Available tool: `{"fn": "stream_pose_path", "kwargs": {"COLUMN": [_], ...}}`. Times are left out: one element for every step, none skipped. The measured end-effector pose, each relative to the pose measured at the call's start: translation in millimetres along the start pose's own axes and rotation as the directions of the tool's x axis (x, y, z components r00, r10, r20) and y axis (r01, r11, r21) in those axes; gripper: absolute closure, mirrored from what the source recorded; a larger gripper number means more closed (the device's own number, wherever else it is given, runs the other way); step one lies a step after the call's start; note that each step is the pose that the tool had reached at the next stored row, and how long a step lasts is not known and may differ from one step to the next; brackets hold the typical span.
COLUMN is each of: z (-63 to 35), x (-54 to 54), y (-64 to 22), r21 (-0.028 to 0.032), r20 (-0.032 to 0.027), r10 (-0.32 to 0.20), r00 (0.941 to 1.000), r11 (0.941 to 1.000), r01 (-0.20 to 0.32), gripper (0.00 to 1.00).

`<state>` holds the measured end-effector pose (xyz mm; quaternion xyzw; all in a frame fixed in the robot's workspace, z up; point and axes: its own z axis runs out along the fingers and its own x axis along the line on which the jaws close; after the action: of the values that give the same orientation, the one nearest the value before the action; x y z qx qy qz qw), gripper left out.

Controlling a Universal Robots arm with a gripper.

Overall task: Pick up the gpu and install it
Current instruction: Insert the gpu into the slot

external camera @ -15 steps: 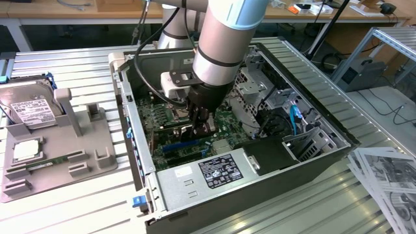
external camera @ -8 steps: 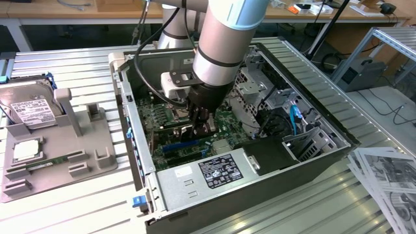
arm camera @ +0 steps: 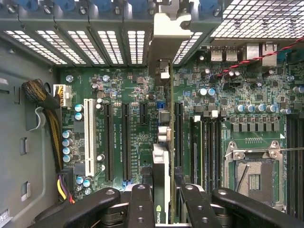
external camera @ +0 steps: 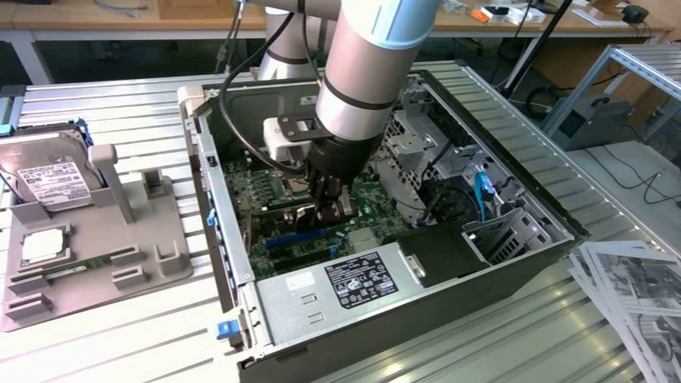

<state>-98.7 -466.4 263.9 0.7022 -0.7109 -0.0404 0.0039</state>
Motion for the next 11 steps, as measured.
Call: {"fn": "stream_pose_path", "kwargs": {"z": [0.0,0.0,0.0,0.0,0.0,0.1,0.1,0.1,0.2,0.2,0.2], "x": [0.0,0.0,0.0,0.0,0.0,0.0,0.0,0.0,0.0,0.0,0.0], "y": [0.0,0.0,0.0,0.1,0.5,1.2,1.9,2.3,2.7,2.9,2.9], "r21": [0.0000,0.0000,-0.0001,0.0000,-0.0001,0.0000,0.0000,0.0000,0.0000,0.0000,0.0000], "r20": [0.0000,0.0000,0.0000,0.0000,0.0000,0.0000,-0.0001,0.0000,0.0000,0.0000,0.0000], "r10": [0.000,0.000,0.000,0.000,0.000,0.000,0.000,0.000,0.000,0.000,0.000], "r00": [1.0000,1.0000,1.0000,1.0000,1.0000,1.0000,1.0000,1.0000,1.0000,1.0000,1.0000], "r11": [1.0000,1.0000,1.0000,1.0000,1.0000,1.0000,1.0000,1.0000,1.0000,1.0000,1.0000], "r01": [0.000,0.000,0.000,0.000,0.000,0.000,0.000,0.000,0.000,0.000,0.000], "gripper": [0.73,0.73,0.73,0.73,0.73,0.73,0.73,0.73,0.73,0.73,0.73]}}
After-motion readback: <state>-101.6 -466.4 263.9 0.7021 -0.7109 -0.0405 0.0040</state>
